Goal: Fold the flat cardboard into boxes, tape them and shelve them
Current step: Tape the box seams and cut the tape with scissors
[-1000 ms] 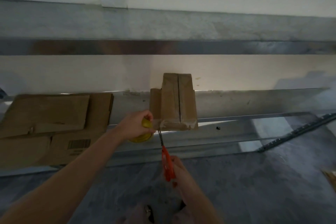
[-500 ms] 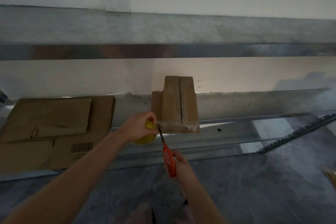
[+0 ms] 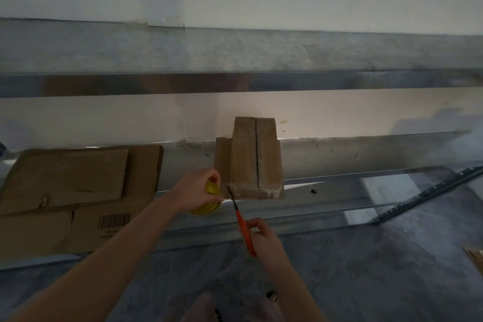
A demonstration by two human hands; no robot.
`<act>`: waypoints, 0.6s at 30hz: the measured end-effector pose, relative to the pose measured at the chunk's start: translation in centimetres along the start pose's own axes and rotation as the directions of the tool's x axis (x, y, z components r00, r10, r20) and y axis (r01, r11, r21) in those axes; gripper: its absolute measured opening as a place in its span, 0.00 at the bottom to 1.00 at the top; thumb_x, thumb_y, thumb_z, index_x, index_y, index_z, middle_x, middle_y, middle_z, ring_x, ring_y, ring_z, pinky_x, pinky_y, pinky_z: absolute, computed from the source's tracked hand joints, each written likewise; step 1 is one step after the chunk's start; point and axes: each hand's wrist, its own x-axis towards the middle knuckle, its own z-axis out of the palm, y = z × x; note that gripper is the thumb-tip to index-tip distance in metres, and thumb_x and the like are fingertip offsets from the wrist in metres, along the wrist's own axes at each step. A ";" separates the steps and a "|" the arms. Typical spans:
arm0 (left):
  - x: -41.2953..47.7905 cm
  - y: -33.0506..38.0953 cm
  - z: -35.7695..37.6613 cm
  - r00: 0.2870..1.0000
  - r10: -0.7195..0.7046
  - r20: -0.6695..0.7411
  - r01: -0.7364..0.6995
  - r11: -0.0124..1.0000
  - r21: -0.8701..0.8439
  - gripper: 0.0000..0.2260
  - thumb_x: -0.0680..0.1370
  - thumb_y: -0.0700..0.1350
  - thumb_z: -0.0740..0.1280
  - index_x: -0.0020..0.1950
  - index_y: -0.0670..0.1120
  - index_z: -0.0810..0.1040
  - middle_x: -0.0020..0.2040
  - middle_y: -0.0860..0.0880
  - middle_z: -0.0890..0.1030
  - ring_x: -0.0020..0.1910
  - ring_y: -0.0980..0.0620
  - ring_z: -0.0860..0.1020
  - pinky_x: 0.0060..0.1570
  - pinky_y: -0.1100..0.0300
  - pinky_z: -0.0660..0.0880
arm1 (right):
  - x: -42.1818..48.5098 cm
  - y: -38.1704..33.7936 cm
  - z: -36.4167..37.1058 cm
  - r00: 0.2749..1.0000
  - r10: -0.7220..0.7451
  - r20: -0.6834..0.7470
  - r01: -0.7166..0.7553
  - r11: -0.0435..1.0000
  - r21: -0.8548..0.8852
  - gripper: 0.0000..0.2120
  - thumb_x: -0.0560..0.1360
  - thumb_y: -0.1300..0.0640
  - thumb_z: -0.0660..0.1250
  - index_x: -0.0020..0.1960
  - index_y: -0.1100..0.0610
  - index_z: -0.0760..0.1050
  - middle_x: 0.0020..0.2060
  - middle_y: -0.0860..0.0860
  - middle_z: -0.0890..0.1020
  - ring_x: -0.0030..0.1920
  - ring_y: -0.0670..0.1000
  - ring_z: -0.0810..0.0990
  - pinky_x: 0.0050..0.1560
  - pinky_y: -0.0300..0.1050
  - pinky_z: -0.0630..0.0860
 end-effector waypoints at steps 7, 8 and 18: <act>0.1 -0.3 -0.2 1.000 -0.003 -0.008 0.003 1.000 0.027 0.16 0.70 0.55 0.75 0.51 0.55 0.72 0.49 0.56 0.75 0.47 0.56 0.73 0.42 0.62 0.70 | -1.4 1.8 -2.3 0.980 -0.197 -0.017 0.180 0.922 -0.342 0.19 0.63 0.34 0.70 0.49 0.40 0.72 0.42 0.39 0.83 0.44 0.38 0.81 0.48 0.38 0.78; 0.2 -0.3 -0.3 1.000 -0.004 -0.012 0.004 1.000 0.029 0.16 0.70 0.55 0.75 0.51 0.54 0.72 0.49 0.55 0.75 0.47 0.56 0.73 0.42 0.62 0.70 | -1.7 2.0 -2.9 0.971 -0.235 -0.048 0.199 0.899 -0.389 0.22 0.61 0.29 0.67 0.50 0.38 0.72 0.44 0.40 0.82 0.46 0.40 0.81 0.50 0.41 0.78; 0.4 -0.2 0.3 0.999 -0.012 -0.046 0.009 0.998 -0.059 0.14 0.70 0.54 0.75 0.48 0.54 0.72 0.47 0.55 0.76 0.46 0.56 0.75 0.44 0.59 0.74 | 1.3 4.3 -14.2 0.805 -0.462 -0.372 0.069 0.696 -0.715 0.21 0.70 0.39 0.70 0.61 0.42 0.70 0.52 0.43 0.77 0.56 0.50 0.76 0.57 0.52 0.68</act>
